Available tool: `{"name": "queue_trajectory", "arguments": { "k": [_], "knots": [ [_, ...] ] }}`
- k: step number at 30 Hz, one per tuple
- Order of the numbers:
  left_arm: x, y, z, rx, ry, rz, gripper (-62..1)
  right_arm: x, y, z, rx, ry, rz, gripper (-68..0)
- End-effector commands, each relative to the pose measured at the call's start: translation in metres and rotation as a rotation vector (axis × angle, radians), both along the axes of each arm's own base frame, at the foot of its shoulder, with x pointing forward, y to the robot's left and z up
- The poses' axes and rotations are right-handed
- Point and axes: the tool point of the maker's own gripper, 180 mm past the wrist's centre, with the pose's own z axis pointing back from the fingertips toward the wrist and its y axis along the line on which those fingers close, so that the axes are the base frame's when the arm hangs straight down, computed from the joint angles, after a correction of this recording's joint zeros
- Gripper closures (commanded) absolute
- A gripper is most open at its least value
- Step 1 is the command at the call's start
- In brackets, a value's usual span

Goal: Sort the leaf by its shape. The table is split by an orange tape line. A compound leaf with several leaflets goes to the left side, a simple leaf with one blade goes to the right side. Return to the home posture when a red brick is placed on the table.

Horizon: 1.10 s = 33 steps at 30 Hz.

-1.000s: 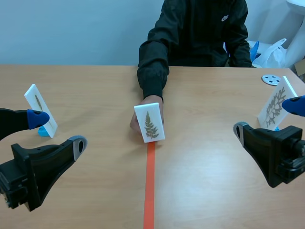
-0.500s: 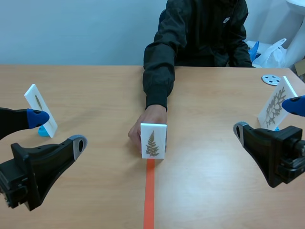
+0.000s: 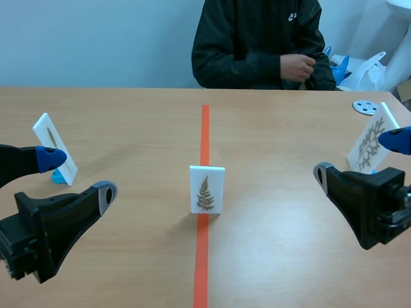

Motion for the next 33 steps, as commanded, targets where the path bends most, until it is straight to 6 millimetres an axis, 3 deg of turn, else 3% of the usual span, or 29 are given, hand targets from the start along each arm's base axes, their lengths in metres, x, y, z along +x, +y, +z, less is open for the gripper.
{"name": "queue_trajectory", "arguments": {
  "k": [1, 11, 22, 33],
  "knots": [
    [0.002, 0.0, 0.005, -0.011, -0.019, -0.003, -62.3, 0.007, 0.004, 0.001, 0.002, -0.016, 0.018, -67.9],
    [0.002, 0.0, 0.005, -0.011, -0.019, -0.003, -62.3, 0.027, 0.029, -0.031, 0.036, 0.022, 0.083, -67.9],
    [0.002, 0.0, 0.005, -0.009, -0.019, -0.003, -62.3, 0.058, 0.075, -0.064, 0.01, 0.01, 0.221, -67.9],
    [0.002, 0.0, 0.004, 0.009, -0.026, -0.003, -62.3, 0.084, 0.106, -0.097, 0.007, 0.029, 0.302, -67.9]
  ]
}}
